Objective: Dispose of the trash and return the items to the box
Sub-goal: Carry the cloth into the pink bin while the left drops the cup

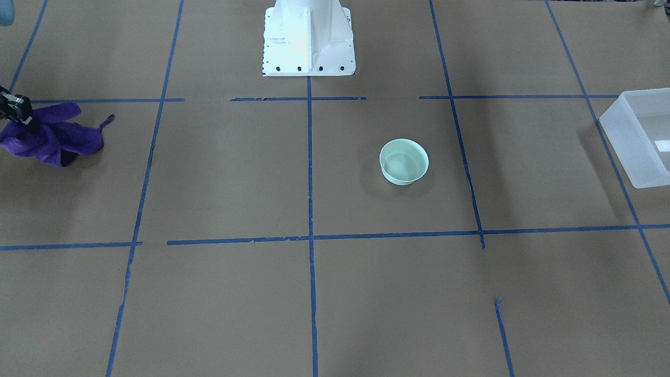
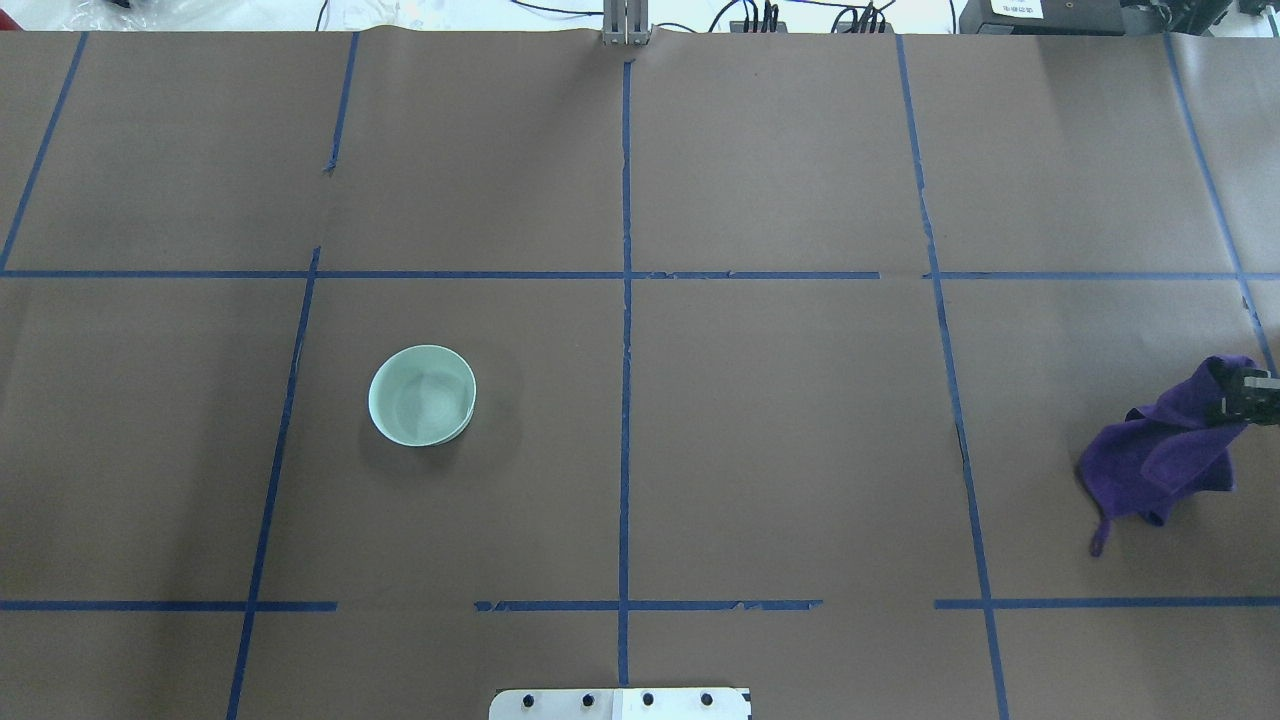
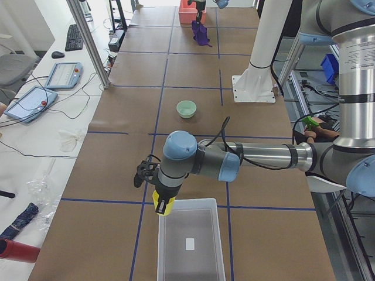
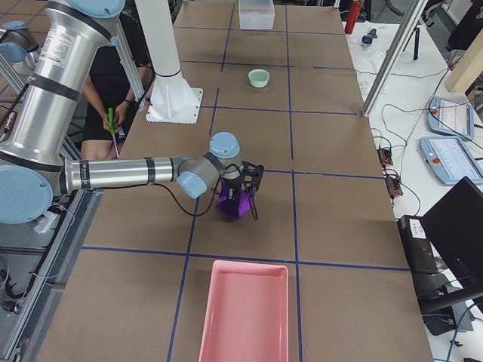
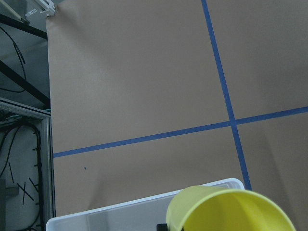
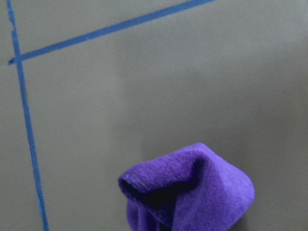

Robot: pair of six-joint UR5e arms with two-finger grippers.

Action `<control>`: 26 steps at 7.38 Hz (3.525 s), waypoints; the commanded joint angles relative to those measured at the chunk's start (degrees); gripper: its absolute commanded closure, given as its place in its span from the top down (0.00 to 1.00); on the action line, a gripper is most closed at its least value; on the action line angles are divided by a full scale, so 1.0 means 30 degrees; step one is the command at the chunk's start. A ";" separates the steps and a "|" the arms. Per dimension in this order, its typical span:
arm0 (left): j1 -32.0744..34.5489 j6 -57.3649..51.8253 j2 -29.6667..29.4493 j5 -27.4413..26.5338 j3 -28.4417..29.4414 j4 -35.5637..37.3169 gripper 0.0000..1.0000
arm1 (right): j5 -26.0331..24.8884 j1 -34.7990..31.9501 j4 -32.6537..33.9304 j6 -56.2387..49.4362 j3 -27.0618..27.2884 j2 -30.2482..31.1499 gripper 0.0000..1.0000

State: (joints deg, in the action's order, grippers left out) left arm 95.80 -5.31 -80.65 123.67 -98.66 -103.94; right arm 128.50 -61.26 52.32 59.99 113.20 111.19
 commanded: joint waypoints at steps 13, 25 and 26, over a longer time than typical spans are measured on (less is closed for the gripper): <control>-0.3690 0.0100 0.1132 0.4892 0.7454 -0.7858 0.02 | 0.1230 -1.3416 2.0234 -2.1456 0.2786 -0.6303 0.00; -0.7424 1.0997 -0.1497 0.3163 -0.3756 -0.2180 1.00 | -0.0585 -1.6260 1.9594 -2.8366 -0.1951 -0.6538 0.00; -0.8948 1.3580 -0.2346 0.3163 -0.3909 -0.2325 1.00 | -0.0587 -1.6261 1.7763 -2.8374 -0.3616 -0.6335 0.00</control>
State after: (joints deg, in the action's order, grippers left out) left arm 74.74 25.11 -84.72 133.11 -108.78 -110.55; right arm 127.23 -109.82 110.32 -23.53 107.81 91.73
